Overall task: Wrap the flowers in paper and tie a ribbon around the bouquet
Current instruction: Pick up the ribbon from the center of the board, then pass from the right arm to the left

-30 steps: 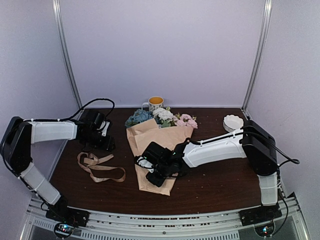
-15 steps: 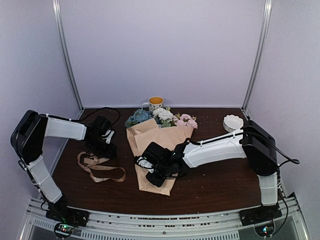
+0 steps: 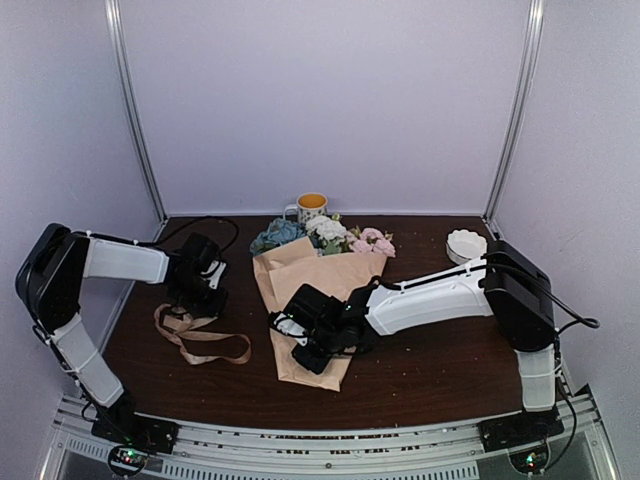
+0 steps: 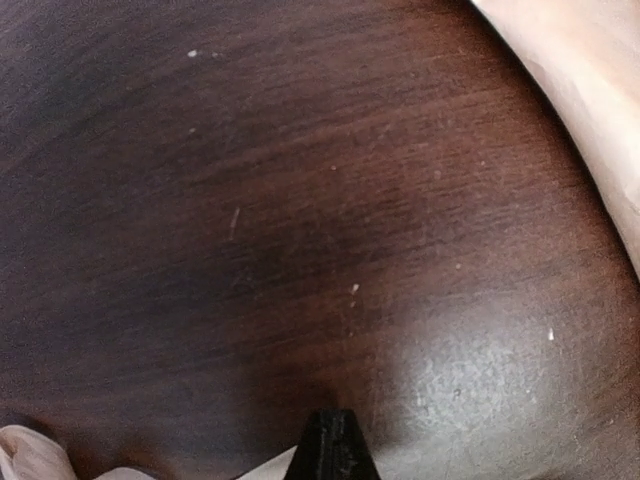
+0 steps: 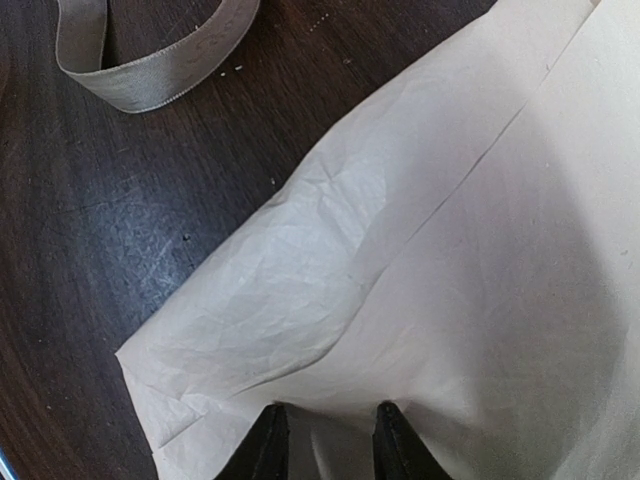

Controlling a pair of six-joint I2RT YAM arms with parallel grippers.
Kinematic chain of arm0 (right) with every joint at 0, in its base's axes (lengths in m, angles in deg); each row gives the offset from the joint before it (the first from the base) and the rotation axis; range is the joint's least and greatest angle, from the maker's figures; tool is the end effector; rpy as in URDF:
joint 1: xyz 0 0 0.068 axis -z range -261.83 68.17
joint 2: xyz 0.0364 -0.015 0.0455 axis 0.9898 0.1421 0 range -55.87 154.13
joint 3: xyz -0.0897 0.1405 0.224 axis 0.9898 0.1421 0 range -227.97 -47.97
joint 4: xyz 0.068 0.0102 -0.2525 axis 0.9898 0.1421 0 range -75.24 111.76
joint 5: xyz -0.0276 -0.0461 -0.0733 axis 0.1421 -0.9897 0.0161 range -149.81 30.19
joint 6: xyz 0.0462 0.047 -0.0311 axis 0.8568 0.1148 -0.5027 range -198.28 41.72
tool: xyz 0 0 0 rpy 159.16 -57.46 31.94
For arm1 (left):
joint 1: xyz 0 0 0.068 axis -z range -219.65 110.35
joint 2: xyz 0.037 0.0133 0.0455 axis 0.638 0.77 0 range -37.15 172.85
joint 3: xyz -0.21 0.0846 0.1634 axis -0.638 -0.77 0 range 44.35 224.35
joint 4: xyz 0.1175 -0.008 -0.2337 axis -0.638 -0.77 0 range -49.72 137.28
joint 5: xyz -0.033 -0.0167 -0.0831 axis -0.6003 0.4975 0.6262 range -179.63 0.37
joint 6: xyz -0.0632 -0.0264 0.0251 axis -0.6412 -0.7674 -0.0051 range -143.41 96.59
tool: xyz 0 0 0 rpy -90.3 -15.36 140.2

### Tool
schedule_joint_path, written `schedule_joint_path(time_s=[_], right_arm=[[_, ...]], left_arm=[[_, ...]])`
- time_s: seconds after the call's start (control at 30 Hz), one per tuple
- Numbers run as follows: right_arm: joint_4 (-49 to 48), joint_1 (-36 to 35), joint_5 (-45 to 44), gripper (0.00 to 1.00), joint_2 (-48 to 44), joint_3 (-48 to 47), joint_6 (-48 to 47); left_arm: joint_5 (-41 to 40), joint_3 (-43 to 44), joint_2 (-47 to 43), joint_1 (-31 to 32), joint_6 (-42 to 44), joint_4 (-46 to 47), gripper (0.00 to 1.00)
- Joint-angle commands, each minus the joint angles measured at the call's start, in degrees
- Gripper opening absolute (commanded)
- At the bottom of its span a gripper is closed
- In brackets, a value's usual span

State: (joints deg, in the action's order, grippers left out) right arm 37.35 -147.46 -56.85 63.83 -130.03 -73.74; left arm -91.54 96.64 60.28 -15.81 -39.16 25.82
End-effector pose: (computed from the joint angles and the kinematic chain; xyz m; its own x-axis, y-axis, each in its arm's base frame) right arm 0.1836 0.4128 0.1296 -0.4298 -0.7574 -0.4915 -0.8891 0.4500 0.0840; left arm 0.2971 -0.1292 0.1267 -0.9142 0.1074 -0.3908 0.1493 0.9857 -0.0783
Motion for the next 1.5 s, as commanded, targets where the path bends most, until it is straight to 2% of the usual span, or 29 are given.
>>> schedule_joint_path(time_s=[0.0, 0.17, 0.3, 0.4, 0.5, 0.6, 0.67, 0.83, 1.07, 1.23, 1.47], right_arm=[[3.83, -0.14, 0.34, 0.3, 2.8, 2.03, 0.79], [3.86, -0.21, 0.54, 0.3, 3.1, 1.82, 1.0], [3.38, -0.21, 0.98, 0.3, 3.39, 2.16, 1.31], [3.53, -0.23, 0.97, 0.3, 3.81, 2.09, 1.33], [3.48, -0.26, 0.5, 0.3, 3.81, 2.18, 1.51], [3.15, -0.29, 0.55, 0.3, 4.02, 2.1, 1.82], [2.92, -0.28, 0.63, 0.3, 4.28, 1.98, 2.11], [3.47, -0.33, 1.18, 0.3, 4.61, 1.68, 2.36], [3.68, -0.38, 1.13, 0.3, 4.89, 1.78, 2.41], [3.66, -0.51, 0.91, 0.3, 4.52, 1.82, 2.41], [3.95, -0.72, 1.09, 0.3, 4.62, 2.04, 2.21]], left_arm=[[-4.14, 1.23, -6.1, 0.2, -0.34, -0.36, 0.0], [-12.55, 10.05, -13.32, -1.57, 3.36, -2.26, 0.0], [-16.75, 27.47, -16.49, -7.94, 8.86, -8.46, 0.0], [-22.61, 42.57, -19.12, -8.95, 14.96, -9.96, 0.0], [-20.82, 58.99, -20.19, -8.86, 20.73, -10.21, 0.0], [-13.83, 64.61, -20.47, -7.49, 22.36, -10.69, 0.0], [-10.75, 61.65, -20.86, -5.81, 22.47, -11.07, 0.0], [-0.63, 46.06, -22.71, -3.12, 19.14, -9.43, 0.0], [6.7, 25.84, -25.29, 1.86, 13.48, -3.36, 0.0], [12.6, 15.74, -24.53, 4.67, 7.9, -2.3, 0.0], [15.47, 1.36, -20.48, 8.56, 0.82, 3.01, 0.0]])
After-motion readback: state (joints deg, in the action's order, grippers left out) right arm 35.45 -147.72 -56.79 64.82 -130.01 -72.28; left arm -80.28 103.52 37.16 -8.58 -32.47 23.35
